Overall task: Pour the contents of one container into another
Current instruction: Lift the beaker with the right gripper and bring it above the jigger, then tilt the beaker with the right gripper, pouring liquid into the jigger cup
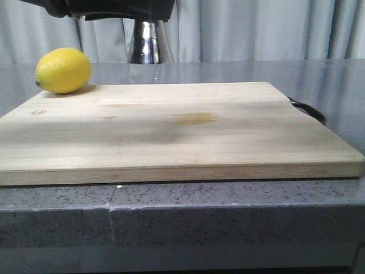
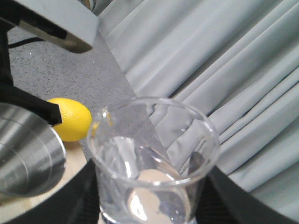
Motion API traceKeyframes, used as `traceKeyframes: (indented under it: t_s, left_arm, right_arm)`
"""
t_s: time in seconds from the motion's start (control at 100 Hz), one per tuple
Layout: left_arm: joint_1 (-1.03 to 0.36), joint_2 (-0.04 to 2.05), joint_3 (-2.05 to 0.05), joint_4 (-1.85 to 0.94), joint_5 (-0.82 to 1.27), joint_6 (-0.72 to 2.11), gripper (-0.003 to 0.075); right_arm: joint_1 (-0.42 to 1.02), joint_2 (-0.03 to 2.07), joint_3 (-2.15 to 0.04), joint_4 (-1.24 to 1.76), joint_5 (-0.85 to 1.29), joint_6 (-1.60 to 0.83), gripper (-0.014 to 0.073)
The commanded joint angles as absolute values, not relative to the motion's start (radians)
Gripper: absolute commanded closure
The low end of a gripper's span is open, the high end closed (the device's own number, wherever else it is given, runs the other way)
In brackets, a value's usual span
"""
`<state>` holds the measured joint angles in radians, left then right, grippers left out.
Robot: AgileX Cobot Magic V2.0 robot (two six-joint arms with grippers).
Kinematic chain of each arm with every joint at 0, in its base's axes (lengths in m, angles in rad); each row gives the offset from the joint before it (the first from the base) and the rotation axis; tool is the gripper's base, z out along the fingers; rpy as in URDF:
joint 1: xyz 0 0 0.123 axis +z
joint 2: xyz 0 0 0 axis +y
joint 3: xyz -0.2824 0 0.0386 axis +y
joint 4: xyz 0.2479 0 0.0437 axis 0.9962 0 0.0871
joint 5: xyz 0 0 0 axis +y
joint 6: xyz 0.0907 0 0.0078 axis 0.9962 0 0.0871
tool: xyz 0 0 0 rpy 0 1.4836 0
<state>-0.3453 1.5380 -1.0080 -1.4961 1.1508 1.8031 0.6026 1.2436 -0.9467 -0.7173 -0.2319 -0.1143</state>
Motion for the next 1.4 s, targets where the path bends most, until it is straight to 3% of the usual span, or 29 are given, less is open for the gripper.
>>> traceKeyframes:
  t_s: [0.0,1.39]
  left_arm:
    - [-0.353,1.495,-1.039,-1.57,1.195,1.793,0.074]
    - [-0.353,1.495,-1.039,-1.559,1.201,1.793,0.074]
  right_arm:
    - [0.602,1.212,-0.984,-0.736,-0.31,-0.12,0.0435]
    - [0.602,1.212,-0.984,-1.062,-0.306,-0.12,0.0435]
